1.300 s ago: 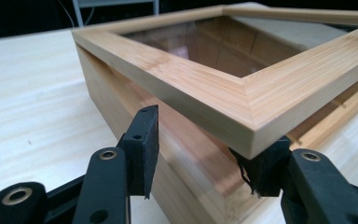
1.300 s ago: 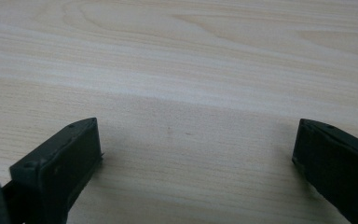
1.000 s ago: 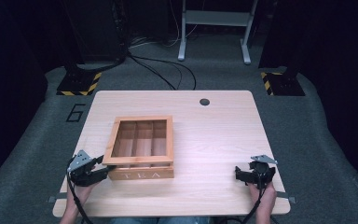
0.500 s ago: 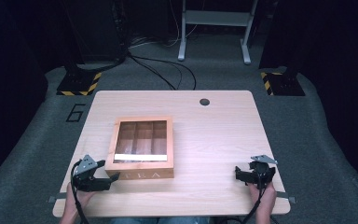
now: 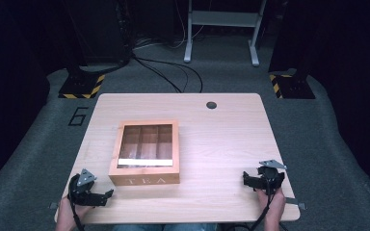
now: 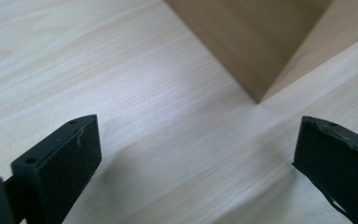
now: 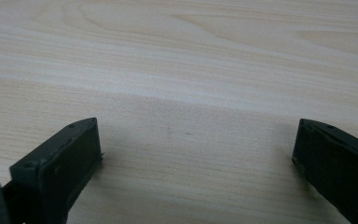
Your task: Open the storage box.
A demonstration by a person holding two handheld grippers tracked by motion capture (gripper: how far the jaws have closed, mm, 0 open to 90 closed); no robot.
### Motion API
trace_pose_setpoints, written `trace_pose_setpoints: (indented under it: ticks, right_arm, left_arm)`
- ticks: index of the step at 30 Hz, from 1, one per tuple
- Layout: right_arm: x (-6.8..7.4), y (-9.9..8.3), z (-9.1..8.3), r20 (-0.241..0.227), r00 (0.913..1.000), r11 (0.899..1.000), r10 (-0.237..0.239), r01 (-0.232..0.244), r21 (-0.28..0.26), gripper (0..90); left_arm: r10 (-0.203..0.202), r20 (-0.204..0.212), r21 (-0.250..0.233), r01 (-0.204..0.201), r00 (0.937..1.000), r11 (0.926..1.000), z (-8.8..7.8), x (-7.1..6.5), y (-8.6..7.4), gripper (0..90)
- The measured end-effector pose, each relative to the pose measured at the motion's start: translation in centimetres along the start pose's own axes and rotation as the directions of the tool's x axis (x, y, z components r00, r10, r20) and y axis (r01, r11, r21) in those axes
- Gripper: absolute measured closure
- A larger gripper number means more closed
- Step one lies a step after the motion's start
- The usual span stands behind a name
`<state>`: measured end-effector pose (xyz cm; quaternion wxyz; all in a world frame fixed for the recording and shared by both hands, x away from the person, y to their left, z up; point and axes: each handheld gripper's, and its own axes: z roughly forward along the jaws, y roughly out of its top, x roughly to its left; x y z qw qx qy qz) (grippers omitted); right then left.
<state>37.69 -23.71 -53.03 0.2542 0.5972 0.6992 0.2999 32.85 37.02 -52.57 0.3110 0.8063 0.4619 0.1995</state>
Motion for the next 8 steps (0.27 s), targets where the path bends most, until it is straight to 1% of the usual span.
trace_pose_setpoints:
  ticks: [1,2,3,5,7,8]
  right_arm:
    - [0.00,0.00,-0.01,0.000,1.0000,1.000,-0.001,0.001,0.001,0.5]
    - [0.00,0.00,-0.01,0.001,1.0000,1.000,-0.001,0.001,0.001,0.5]
    - [0.00,0.00,-0.01,0.000,1.0000,1.000,0.000,0.000,0.001,0.5]
    - [0.00,0.00,0.00,0.000,1.0000,1.000,-0.001,0.001,0.001,0.5]
    - [0.01,0.00,0.00,0.001,1.0000,1.000,0.002,-0.002,-0.001,0.5]
    - [0.00,0.00,-0.01,0.001,1.0000,1.000,0.000,0.000,0.000,0.5]
  left_arm:
    - [-0.008,0.001,-0.010,0.008,1.0000,0.9999,0.19,0.11,-0.25,0.1]
    - [-0.025,0.013,-0.019,0.025,0.9996,0.9995,0.21,0.23,-0.41,0.1]
    - [-0.037,0.006,-0.038,0.037,0.9993,0.9986,0.27,0.24,-0.59,0.0]
    - [-0.048,-0.001,-0.047,0.047,0.9989,0.9978,0.27,0.25,-0.69,0.0]
    - [-0.046,0.000,-0.041,0.046,0.9989,0.9981,0.26,0.30,-0.64,0.0]
    - [-0.052,-0.005,-0.051,0.052,0.9986,0.9973,0.37,0.29,-0.64,0.0]
